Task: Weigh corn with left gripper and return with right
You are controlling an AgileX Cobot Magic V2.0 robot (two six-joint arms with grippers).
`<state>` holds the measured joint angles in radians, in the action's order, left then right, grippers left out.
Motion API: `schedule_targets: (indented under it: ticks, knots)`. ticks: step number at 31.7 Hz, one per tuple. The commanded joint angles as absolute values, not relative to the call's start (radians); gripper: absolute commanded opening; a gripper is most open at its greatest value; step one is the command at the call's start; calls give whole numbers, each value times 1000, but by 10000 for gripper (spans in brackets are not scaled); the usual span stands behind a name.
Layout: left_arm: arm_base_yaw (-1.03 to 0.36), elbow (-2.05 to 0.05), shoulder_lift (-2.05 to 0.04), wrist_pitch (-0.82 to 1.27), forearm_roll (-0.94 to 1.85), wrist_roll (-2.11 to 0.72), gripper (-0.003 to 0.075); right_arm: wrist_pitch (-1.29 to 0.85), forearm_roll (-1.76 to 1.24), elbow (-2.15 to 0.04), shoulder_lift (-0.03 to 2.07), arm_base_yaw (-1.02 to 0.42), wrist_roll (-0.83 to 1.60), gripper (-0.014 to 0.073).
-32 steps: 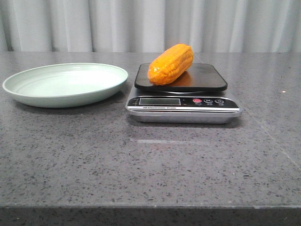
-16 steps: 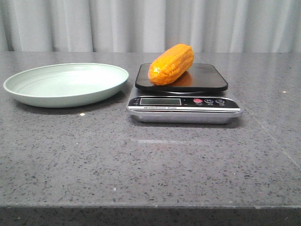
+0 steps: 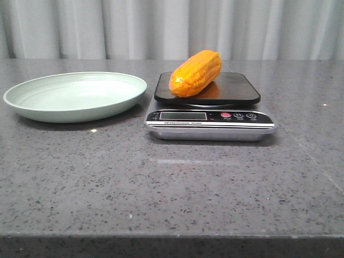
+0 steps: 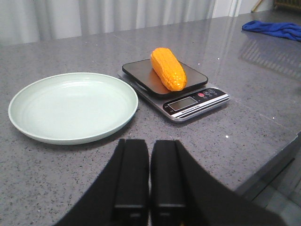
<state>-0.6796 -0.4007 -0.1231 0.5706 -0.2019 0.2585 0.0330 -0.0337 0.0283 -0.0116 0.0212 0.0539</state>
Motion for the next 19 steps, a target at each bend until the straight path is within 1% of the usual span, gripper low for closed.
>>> schedule_targets:
  ticks: [1,3,5,7,12,15,19]
  knots:
    - [-680,-426,-134,478,-196,255,134,108,-20,20,-27,29,61,171]
    - [-680,-426,-134,476,-196,255,134,112,-20,20,-27,29,61,171]
    - [-680,-426,-134,476,-196,255,134,166,-29,17,-27,29,50,171]
    - [-680,-426,-134,476,-196,255,134,169,-50,-10,-27,28,0,171]
    - [-680,-426,-134,478,-192,255,134,-13,-53,-173,-1,28,-23,171]
    - [-680,-426,-134,478,-192,255,134,-77,-53,-278,94,27,-23,171]
    - [-680,-426,-134,478,-192,255,134,-174,-53,-415,271,27,-23,171]
